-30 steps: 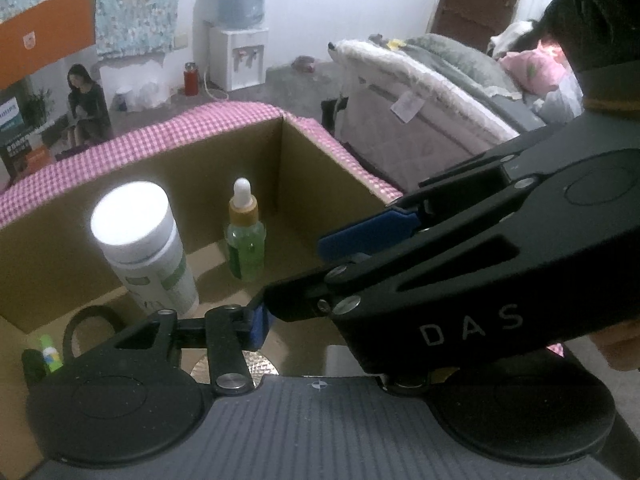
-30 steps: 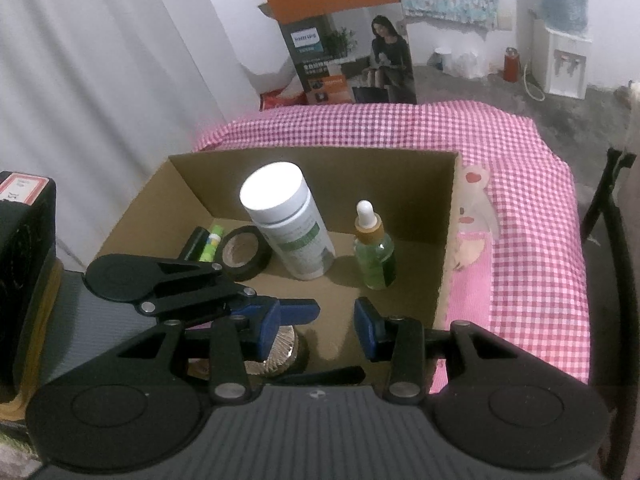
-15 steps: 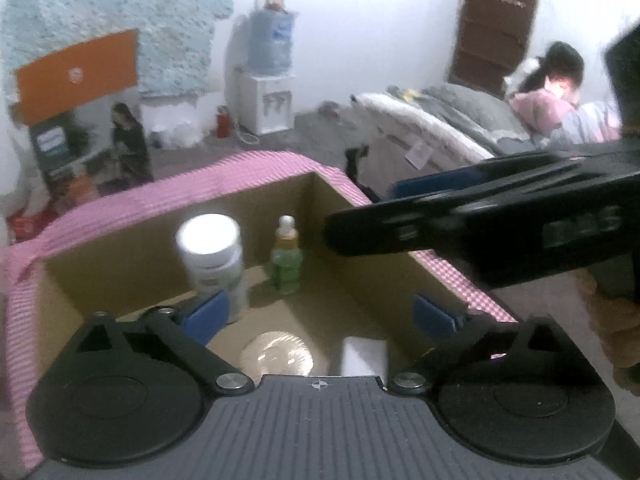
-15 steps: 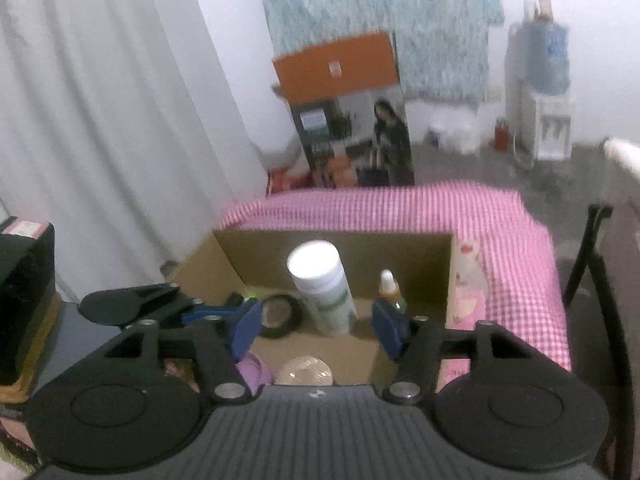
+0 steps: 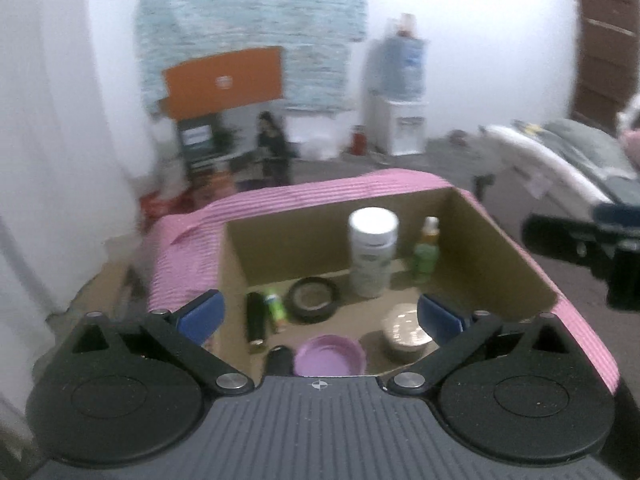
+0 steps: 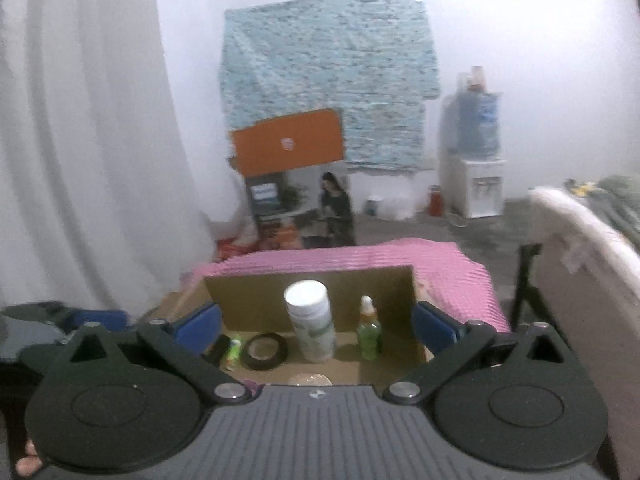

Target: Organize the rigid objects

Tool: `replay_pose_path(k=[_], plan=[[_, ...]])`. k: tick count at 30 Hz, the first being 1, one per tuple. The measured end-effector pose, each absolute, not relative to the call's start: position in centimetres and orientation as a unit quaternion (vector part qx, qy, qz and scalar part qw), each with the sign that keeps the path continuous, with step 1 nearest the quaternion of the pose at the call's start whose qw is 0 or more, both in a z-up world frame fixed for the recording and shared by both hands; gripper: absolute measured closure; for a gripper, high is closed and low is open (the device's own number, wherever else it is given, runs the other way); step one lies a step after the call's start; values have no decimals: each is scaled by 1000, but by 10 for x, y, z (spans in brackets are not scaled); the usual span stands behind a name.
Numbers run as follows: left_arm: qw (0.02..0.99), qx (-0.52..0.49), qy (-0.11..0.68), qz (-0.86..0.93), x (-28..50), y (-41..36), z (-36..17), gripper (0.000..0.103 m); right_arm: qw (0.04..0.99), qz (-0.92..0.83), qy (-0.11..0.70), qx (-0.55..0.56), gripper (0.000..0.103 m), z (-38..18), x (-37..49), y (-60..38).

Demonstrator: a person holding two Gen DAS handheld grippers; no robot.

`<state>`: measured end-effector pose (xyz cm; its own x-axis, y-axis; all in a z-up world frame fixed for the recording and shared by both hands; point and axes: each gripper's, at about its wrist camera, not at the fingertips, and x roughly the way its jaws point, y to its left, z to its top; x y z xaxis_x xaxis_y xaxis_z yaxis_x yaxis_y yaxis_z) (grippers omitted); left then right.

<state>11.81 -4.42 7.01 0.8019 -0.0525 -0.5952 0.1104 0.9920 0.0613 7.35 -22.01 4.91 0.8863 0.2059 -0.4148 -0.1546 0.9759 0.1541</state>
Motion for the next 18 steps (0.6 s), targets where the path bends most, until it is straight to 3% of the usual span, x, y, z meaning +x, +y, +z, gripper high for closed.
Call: replay_pose_path(k=[11, 18], plan=[[942, 44, 328, -49, 99, -33, 43, 0, 971, 7, 239, 11, 0, 31, 55, -192], [932, 35, 360, -13, 104, -13, 37, 0, 960, 27, 275, 44, 0, 10, 58, -195]])
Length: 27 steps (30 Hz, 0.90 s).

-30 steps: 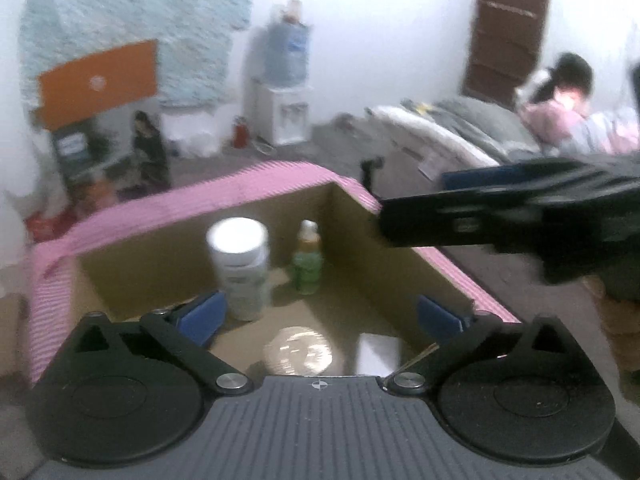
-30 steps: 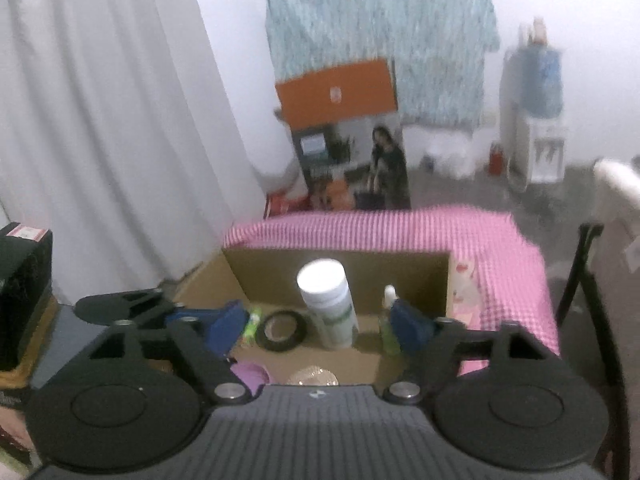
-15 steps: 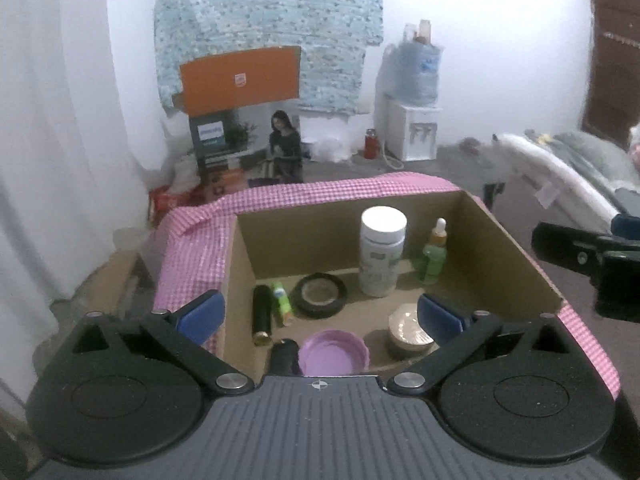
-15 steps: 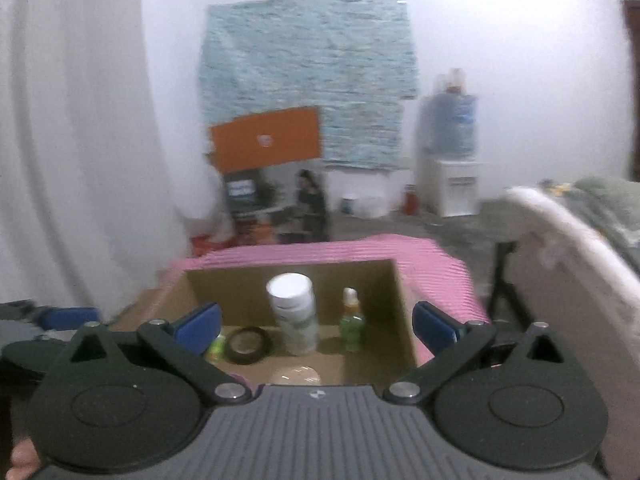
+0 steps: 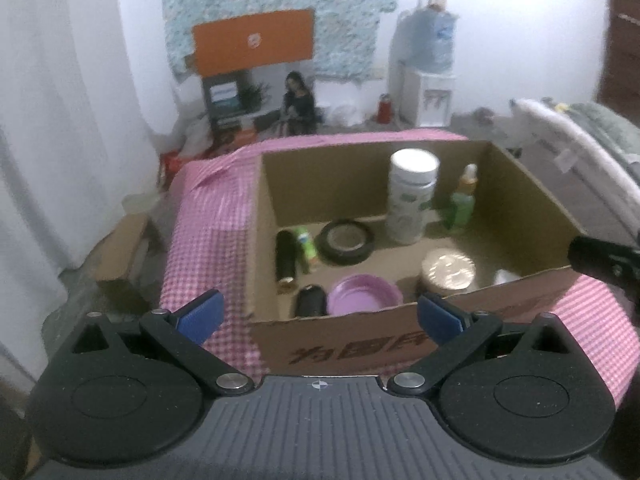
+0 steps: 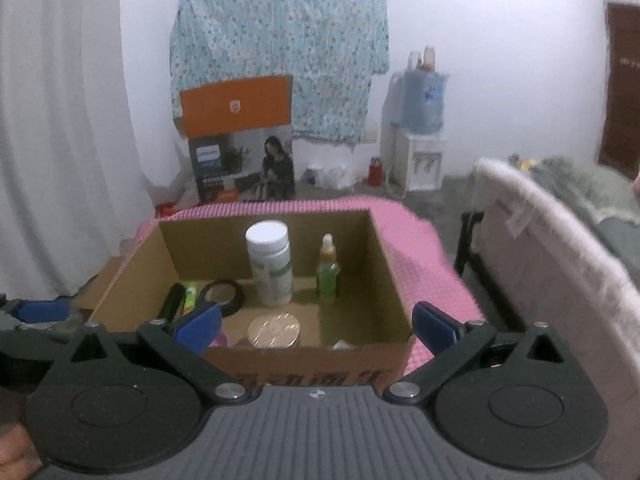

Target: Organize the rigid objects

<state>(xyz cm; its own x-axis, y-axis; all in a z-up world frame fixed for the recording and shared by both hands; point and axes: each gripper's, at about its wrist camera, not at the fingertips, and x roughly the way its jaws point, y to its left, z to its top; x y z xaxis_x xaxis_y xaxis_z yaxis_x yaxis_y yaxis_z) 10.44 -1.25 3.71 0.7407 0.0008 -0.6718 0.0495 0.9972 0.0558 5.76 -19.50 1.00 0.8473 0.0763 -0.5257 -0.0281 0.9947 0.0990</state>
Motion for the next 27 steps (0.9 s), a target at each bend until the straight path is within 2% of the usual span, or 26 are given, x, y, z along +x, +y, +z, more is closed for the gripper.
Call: replay_pose_path(k=[3, 12, 27], plan=[[924, 25, 380, 1, 108, -6, 34, 0, 951, 39, 299, 71, 0, 2, 63, -199], [910, 4, 414, 16, 109, 1, 30, 0, 932, 58, 354, 50, 0, -21, 77, -185], [910, 11, 415, 9, 108, -6, 35, 0, 926, 62, 368, 51, 0, -23, 84, -182]])
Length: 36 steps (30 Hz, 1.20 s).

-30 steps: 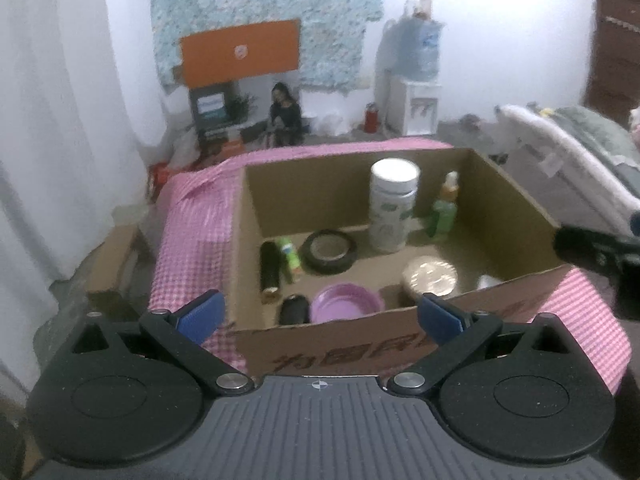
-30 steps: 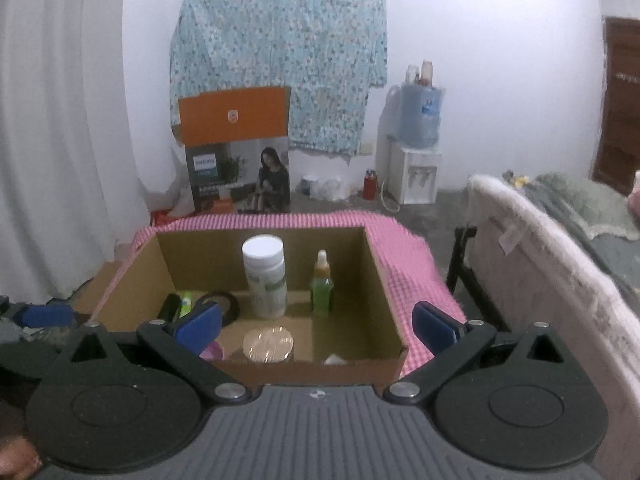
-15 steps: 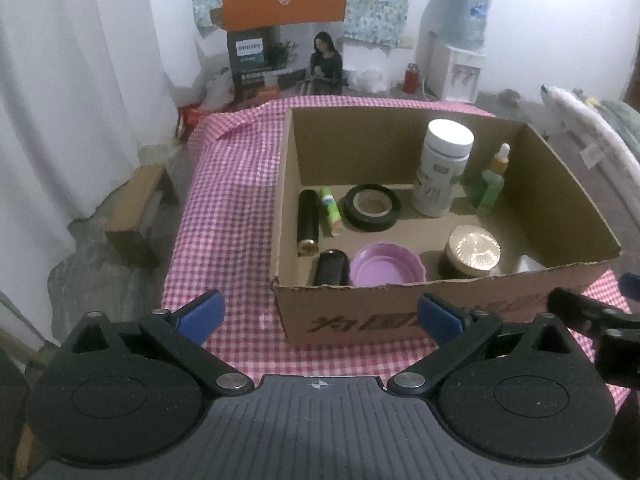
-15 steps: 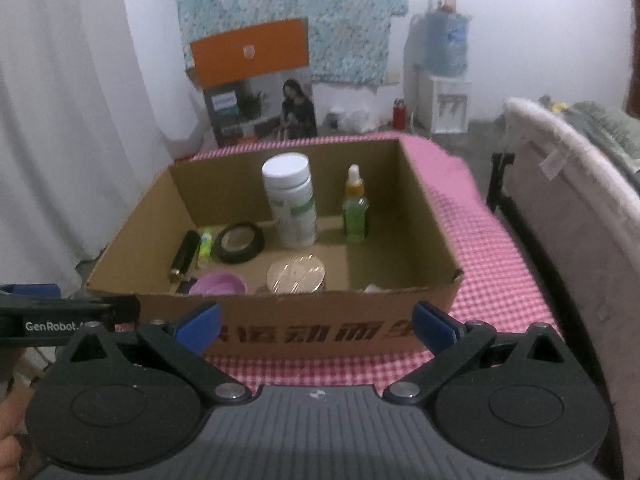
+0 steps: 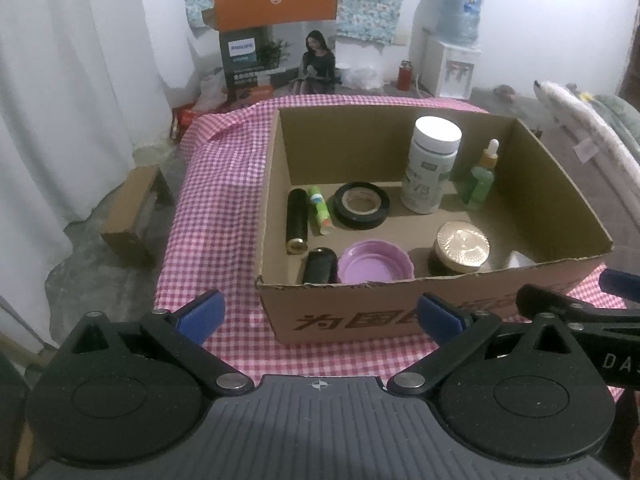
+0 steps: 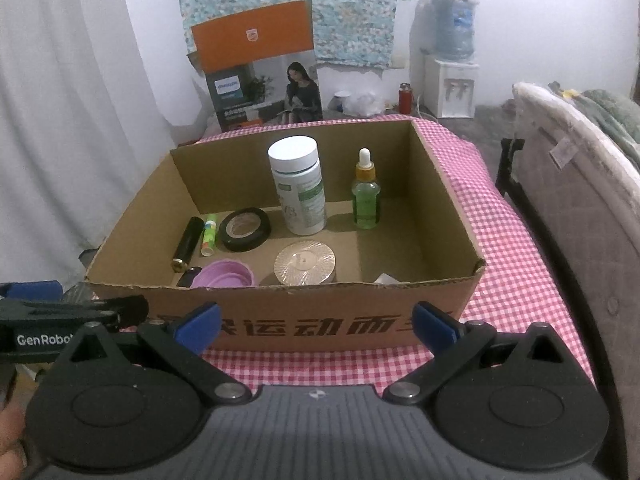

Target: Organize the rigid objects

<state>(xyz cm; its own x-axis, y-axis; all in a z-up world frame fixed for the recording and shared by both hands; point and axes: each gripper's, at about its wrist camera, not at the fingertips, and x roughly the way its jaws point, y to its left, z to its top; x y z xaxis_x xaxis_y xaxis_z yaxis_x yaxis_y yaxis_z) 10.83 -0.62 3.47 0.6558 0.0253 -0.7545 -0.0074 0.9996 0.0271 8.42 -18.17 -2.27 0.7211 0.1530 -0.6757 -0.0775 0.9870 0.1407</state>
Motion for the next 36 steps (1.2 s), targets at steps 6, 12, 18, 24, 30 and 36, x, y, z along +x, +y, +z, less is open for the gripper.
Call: replay_pose_path(k=[6, 12, 18, 24, 30, 36], plan=[[911, 15, 411, 11, 108, -7, 36, 0, 926, 61, 369, 50, 0, -21, 84, -181], [912, 20, 408, 13, 108, -6, 38, 0, 926, 61, 369, 49, 0, -21, 83, -182], [912, 20, 410, 13, 108, -6, 38, 0, 926, 61, 370, 48, 0, -22, 83, -182], [911, 19, 411, 13, 107, -6, 37, 0, 923, 61, 375, 52, 0, -22, 84, -183], [911, 18, 412, 13, 107, -6, 37, 0, 923, 61, 376, 52, 0, -22, 84, -184], [911, 18, 412, 13, 108, -7, 37, 0, 923, 61, 376, 52, 0, -21, 84, -184]])
